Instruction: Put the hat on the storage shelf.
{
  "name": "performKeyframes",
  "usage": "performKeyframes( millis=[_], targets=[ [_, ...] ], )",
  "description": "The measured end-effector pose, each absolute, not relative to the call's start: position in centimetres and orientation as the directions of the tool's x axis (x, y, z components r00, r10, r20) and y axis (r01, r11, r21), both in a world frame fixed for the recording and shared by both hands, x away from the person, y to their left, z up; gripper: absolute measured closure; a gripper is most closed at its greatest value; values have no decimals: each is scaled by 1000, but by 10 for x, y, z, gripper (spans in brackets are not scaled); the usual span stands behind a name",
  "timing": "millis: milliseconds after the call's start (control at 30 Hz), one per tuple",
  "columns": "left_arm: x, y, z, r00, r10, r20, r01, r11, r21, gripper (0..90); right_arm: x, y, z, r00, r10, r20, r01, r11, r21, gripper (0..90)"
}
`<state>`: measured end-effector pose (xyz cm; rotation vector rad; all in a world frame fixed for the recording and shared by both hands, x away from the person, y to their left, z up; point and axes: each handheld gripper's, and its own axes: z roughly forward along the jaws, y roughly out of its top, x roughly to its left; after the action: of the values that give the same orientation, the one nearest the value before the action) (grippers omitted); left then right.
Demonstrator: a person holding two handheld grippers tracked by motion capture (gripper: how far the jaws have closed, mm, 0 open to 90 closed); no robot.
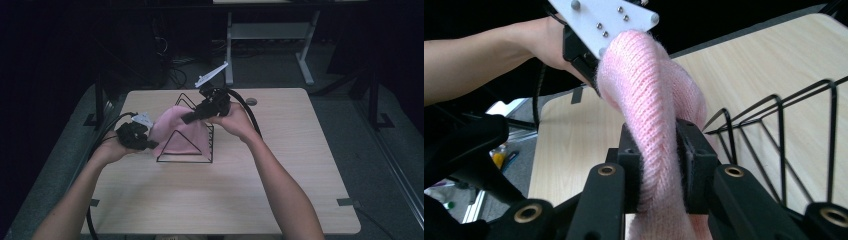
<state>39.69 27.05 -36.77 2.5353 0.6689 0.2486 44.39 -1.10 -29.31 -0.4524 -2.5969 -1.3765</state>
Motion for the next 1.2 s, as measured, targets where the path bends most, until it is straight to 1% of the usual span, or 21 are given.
performKeyframes(
  millis=[167, 367, 500, 567, 633, 700, 800, 900, 1000, 1100, 1200],
  targets=[
    [397, 274, -378, 861, 509, 18, 429, -744, 513, 798, 443, -9, -300, -941, 173, 291, 337, 550, 764, 744],
    [396, 273, -385, 862, 506, 17, 433, -754, 493, 798, 441, -6, -306, -938, 173, 299, 343, 578, 741, 742],
    [394, 272, -387, 855, 517, 34, 439, -758, 483, 720, 440, -5, -311, -939, 170, 298, 339, 588, 734, 730],
    [393, 273, -382, 858, 513, 34, 429, -750, 503, 688, 440, -5, -312, -937, 175, 304, 347, 586, 732, 730],
    [392, 275, -376, 858, 513, 20, 423, -730, 536, 680, 440, -5, -313, -934, 176, 310, 352, 587, 729, 734],
    [391, 275, -372, 857, 515, 14, 425, -722, 546, 707, 440, -5, -314, -935, 173, 310, 351, 591, 726, 734],
    [390, 274, -372, 854, 519, 10, 430, -718, 547, 813, 439, -4, -315, -934, 173, 312, 352, 590, 726, 723],
    [391, 274, -374, 856, 517, 16, 430, -729, 532, 833, 439, -6, -313, -934, 179, 308, 353, 586, 729, 633],
    [392, 277, -376, 847, 532, 15, 446, -724, 526, 833, 437, -10, -310, -937, 177, 302, 348, 574, 742, 622],
    [394, 277, -379, 846, 534, 13, 453, -731, 511, 832, 437, -14, -306, -939, 163, 304, 342, 548, 764, 666],
    [395, 277, -381, 848, 530, 11, 453, -735, 504, 828, 437, -13, -303, -942, 151, 298, 332, 526, 783, 762]
  ],
)
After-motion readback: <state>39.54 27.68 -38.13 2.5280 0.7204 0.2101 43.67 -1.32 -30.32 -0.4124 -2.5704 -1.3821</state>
